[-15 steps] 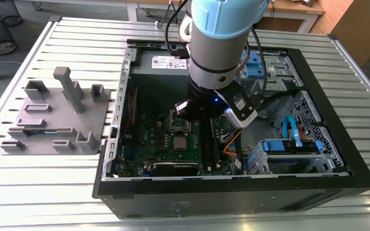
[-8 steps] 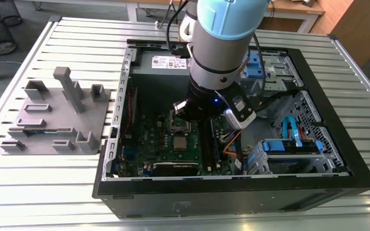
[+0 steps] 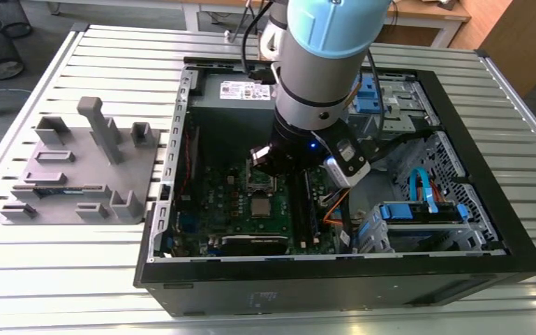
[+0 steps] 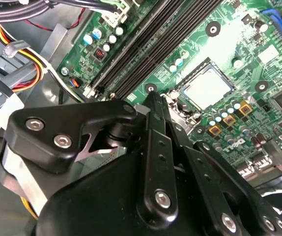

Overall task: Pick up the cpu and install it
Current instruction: 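Close the cpu cover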

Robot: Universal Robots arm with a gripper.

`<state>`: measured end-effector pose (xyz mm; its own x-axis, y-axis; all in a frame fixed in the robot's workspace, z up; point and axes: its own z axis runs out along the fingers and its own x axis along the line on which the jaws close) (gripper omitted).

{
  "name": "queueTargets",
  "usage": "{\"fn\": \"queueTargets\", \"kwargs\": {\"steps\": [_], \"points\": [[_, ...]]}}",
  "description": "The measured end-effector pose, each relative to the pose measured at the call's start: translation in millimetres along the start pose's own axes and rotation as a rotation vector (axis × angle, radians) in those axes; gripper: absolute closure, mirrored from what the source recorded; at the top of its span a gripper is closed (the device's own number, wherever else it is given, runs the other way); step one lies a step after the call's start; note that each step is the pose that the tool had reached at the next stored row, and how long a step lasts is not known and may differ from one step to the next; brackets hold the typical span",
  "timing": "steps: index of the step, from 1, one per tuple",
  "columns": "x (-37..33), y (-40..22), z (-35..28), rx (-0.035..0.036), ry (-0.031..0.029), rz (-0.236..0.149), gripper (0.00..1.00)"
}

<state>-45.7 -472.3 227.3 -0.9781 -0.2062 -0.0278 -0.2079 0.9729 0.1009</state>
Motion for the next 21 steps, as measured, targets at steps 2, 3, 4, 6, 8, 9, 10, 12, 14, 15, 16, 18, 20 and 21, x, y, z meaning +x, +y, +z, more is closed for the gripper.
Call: {"fn": "queueTargets", "kwargs": {"steps": [2, 3, 4, 6, 8, 9, 10, 12, 14, 15, 16, 18, 20, 21], "points": [[-1.3, 1.1, 0.9, 0.0000, 0.0000, 0.000, 0.89], [-1.7, 1.6, 1.3, -0.0001, -0.0001, 0.000, 0.89], [-2.2, 2.2, 1.8, 0.0000, 0.0000, 0.000, 0.89], [-3.0, 2.6, 2.9, -0.0002, 0.0001, -0.002, 0.89], [-3.7, 3.0, 4.1, -0.0004, 0.0008, -0.009, 0.89], [-3.9, 3.1, 4.9, -0.0007, 0.0012, -0.014, 0.89], [-4.2, 3.1, 5.6, -0.0007, 0.0018, -0.019, 0.89], [-4.4, 3.3, 6.2, -0.0007, 0.0026, -0.026, 0.89], [-4.3, 3.3, 6.2, -0.0006, 0.0027, -0.026, 0.89], [-4.3, 3.3, 6.3, -0.0007, 0.0026, -0.026, 0.89], [-4.4, 3.3, 6.3, -0.0009, 0.0025, -0.027, 0.89], [-4.7, 4.7, 6.6, -0.0011, 0.0025, -0.027, 0.89], [-5.4, 8.0, 7.1, -0.0009, 0.0025, -0.027, 0.89], [-5.8, 9.8, 7.4, -0.0009, 0.0026, -0.026, 0.89]]}}
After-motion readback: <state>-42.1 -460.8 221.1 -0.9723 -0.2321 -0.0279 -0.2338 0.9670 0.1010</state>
